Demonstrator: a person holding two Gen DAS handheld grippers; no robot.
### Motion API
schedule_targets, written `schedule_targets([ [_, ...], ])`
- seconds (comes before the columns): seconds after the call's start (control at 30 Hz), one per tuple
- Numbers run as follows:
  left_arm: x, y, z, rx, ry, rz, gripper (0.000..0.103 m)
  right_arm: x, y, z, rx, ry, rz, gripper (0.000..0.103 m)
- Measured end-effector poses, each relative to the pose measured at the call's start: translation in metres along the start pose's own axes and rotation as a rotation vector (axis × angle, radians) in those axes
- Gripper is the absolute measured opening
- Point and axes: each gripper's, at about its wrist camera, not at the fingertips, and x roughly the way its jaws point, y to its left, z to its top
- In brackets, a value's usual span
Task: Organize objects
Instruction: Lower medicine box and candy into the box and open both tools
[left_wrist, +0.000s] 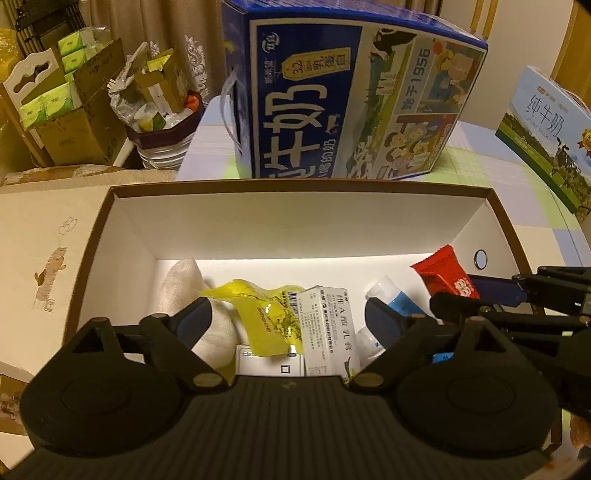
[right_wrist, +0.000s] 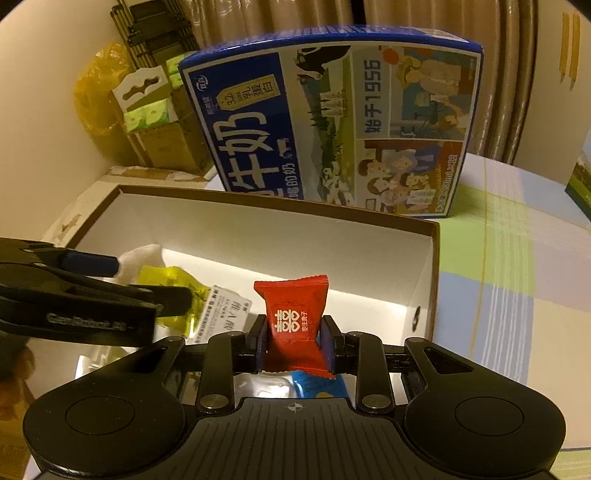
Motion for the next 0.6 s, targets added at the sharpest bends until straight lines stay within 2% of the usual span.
schedule_targets([
  [0.07, -0.003, 0.002, -0.001, -0.001, -0.008, 0.007, 0.092, 0.000, 0.000, -0.001, -0.008, -0.003, -0.006, 0.028],
  [0.17, -0.008, 0.003, -0.003, 0.005, -0.024, 0.022, 0.095, -0.002, -0.002, -0.003, -0.011, -0.019, -0.007, 0.035],
  [0.23, -0.011, 0.004, -0.005, 0.003, -0.026, 0.022, 0.097, -0.005, -0.001, -0.004, -0.019, -0.033, -0.005, 0.047],
  [0.3, -0.013, 0.005, -0.006, -0.001, -0.026, 0.019, 0.099, -0.008, 0.000, -0.004, -0.021, -0.039, -0.007, 0.053],
  [0.6, -0.031, 0.005, -0.011, 0.000, -0.040, 0.006, 0.099, -0.027, 0.003, -0.011, -0.003, -0.039, 0.002, 0.054],
])
